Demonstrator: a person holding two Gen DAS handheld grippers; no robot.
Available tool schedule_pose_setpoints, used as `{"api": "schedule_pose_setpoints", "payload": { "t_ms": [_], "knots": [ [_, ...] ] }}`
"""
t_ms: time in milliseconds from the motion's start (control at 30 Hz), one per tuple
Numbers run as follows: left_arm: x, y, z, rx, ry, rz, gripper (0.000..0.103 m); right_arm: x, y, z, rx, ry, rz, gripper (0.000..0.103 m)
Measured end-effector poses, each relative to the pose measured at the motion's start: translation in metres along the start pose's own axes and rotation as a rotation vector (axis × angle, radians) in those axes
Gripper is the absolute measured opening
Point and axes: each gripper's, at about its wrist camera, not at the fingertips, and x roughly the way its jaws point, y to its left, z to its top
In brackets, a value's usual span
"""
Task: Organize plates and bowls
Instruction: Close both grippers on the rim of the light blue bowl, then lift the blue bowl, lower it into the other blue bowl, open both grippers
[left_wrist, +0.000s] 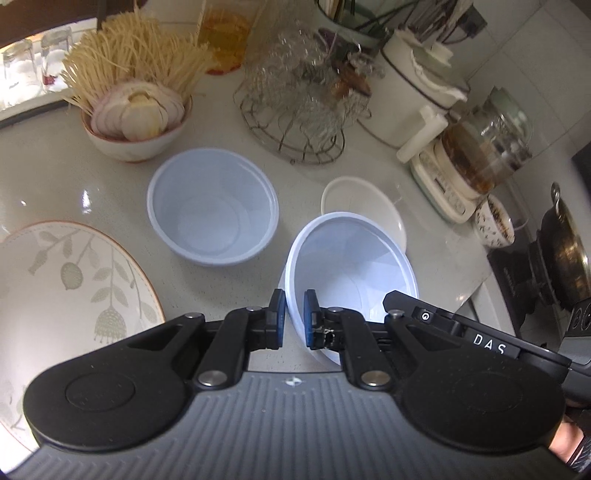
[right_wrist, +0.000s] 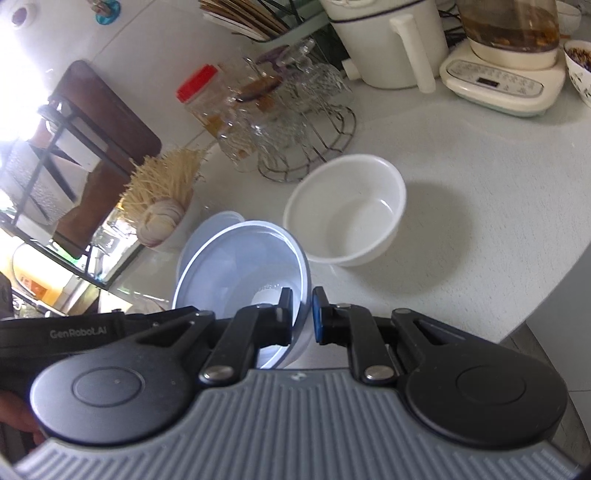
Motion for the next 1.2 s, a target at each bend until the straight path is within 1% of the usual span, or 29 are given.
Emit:
{"api": "schedule_pose_setpoints", "payload": {
  "t_ms": [367,567,700,833,933,1200],
  "knots": [
    [-0.029,0.017,0.016,-0.094,-0.095,-0.011,0.012,0.001,0.03,0.028,-0.06,-0.011,0.053,0.013],
    [-0.04,0.033,0.03,-0.136,-0.148,0.021,0.012,0.018,0.054,0.047,-0.11,-0.006,0.103,0.013],
    [-0.043,0.047,0.036,-0.172,-0.173,0.051,0.012,0.035,0.068,0.055,-0.147,0.022,0.128,0.013],
    [-0.035,0.061,0.042,-0.212,-0.165,0.072,0.012,0.055,0.079,0.061,-0.183,0.052,0.132,0.013],
    [-0.025,0.07,0.045,-0.231,-0.146,0.086,0.012,0.07,0.081,0.062,-0.197,0.077,0.123,0.013],
    [0.004,0.081,0.057,-0.236,-0.114,0.117,0.012,0.103,0.078,0.07,-0.224,0.13,0.093,0.013]
  ]
}}
